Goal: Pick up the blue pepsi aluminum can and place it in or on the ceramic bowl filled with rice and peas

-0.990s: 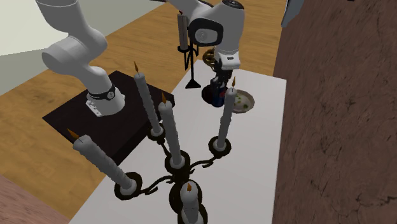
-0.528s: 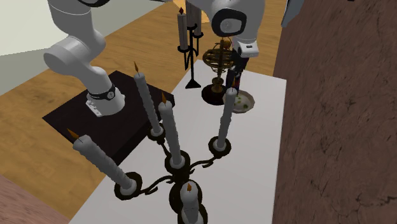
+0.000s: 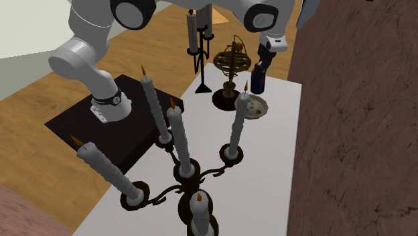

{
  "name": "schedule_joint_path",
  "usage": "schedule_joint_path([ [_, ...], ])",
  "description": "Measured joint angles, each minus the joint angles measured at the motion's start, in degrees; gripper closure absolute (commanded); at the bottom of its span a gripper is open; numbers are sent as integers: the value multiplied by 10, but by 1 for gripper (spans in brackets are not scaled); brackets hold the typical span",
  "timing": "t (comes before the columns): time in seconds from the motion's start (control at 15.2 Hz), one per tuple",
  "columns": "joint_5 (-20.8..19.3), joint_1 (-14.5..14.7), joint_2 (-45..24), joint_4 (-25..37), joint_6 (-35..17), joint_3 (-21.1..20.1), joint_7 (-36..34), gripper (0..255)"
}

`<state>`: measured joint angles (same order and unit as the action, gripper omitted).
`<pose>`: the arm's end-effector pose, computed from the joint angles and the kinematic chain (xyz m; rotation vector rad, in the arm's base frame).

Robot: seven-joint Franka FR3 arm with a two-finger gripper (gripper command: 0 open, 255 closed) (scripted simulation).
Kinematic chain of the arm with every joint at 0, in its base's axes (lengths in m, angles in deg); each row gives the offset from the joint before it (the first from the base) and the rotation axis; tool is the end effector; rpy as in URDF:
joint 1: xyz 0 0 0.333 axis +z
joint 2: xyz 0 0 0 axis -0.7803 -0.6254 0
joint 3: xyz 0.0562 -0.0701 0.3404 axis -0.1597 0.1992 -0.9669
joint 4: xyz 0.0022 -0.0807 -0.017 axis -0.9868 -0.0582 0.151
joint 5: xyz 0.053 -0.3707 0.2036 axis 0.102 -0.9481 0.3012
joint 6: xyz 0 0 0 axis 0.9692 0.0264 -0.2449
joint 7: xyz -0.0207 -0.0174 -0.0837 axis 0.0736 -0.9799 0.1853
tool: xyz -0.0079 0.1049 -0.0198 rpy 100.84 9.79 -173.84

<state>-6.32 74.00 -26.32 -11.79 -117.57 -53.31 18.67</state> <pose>0.6560 0.4470 0.3602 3.1231 -0.1837 -0.0163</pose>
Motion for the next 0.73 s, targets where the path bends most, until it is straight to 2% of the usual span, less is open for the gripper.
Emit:
schedule_joint_path([
  [0.73,-9,3,-36,-21,-56,7,-7,255],
])
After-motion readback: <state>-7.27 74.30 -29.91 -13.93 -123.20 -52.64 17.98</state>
